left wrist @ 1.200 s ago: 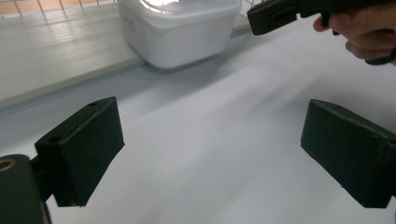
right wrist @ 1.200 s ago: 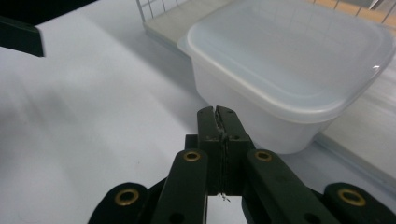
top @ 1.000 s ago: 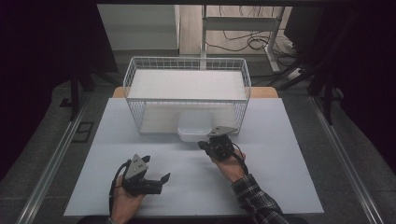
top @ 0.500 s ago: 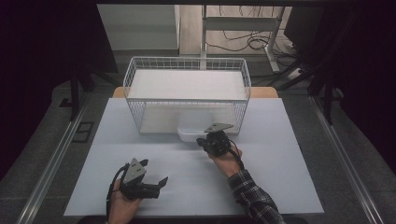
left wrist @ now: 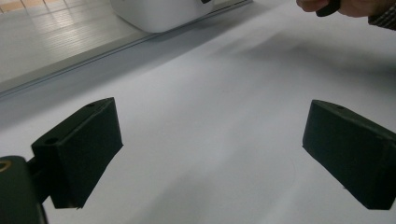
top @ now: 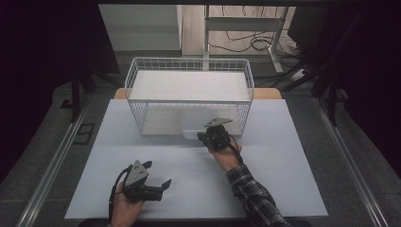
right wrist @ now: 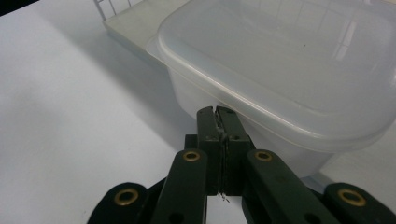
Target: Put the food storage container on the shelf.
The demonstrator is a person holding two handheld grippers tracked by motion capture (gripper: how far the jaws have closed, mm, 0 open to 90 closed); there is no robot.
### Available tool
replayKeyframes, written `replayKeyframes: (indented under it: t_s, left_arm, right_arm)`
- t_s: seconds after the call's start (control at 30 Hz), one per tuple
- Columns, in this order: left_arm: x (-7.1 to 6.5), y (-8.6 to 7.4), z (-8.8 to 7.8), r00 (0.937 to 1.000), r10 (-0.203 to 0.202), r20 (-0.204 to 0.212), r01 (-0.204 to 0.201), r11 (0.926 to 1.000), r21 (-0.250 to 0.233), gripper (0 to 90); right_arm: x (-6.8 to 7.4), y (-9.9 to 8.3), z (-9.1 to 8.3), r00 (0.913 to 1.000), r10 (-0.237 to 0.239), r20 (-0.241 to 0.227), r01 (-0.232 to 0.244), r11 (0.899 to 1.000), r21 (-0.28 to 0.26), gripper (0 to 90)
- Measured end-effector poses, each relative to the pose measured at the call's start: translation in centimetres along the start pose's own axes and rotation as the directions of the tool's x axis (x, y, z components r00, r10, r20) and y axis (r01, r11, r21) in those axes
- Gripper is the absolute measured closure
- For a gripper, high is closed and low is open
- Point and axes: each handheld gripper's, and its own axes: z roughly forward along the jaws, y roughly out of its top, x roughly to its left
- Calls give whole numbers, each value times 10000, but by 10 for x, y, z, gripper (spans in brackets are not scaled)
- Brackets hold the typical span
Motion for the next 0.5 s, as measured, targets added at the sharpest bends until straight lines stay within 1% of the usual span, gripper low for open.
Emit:
replayKeyframes:
  t_s: [0.1, 0.23, 0.33, 0.5]
  left_arm:
    - [0, 0, 0, 9999, 54, -94, -54, 10000, 12, 41]
    - [0, 0, -1, 9998, 31, -180, -30, 10000, 47, 40]
    - [1, 0, 0, 9998, -4, -200, 6, 10000, 68, 40]
    - [1, 1, 0, 9998, -46, -175, 48, 9999, 91, 40]
  right_arm:
    - [-2, 3, 3, 10000, 19, 57, -19, 10000, -20, 884]
    - [-4, 7, 8, 9999, -18, 105, 18, 10000, -43, 884]
    - [-6, 10, 11, 9999, 39, 113, -39, 10000, -41, 884]
    - [-8, 15, 16, 9997, -14, 236, 15, 10000, -41, 884]
